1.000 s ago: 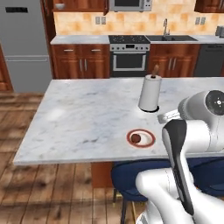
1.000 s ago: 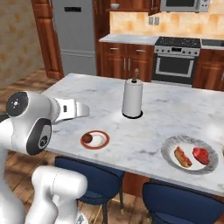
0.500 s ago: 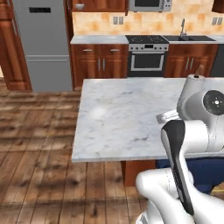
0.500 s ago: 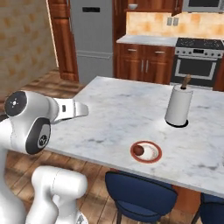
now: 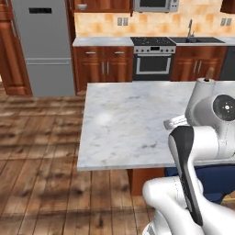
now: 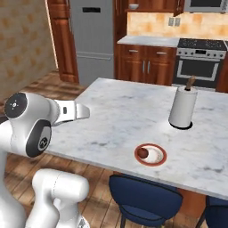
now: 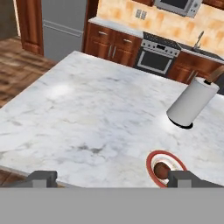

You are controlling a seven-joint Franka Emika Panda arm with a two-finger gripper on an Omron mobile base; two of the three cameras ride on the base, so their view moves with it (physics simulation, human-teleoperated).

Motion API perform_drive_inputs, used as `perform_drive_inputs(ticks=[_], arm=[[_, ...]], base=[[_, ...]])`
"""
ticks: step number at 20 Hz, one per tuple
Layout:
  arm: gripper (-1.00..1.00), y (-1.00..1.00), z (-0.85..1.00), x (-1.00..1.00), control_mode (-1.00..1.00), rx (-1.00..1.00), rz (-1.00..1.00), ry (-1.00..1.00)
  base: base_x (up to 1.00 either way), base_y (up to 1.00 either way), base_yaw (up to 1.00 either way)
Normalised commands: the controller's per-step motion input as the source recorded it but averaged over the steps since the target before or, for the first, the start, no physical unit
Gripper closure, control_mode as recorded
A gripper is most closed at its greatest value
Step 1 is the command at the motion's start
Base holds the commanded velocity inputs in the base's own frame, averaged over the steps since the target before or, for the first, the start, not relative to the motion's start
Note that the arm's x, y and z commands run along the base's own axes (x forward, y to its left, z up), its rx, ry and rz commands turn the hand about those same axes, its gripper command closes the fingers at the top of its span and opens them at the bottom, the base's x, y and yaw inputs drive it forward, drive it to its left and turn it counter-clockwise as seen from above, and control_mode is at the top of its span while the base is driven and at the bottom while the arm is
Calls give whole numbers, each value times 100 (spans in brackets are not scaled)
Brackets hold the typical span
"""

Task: Take the smaller bowl and place it next to the appetizer plate on the dining counter , and place the larger bowl next to the plate with cooked food.

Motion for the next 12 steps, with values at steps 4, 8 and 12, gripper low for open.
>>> perform_drive_inputs(ticks=[4, 8, 12], arm=[[-100, 0, 0, 0, 100, 0, 0, 0], [-100, 0, 0, 0, 100, 0, 0, 0], [-100, 0, 0, 0, 100, 0, 0, 0]], base=[[4, 100, 16], [-4, 100, 38], [-18, 100, 6]])
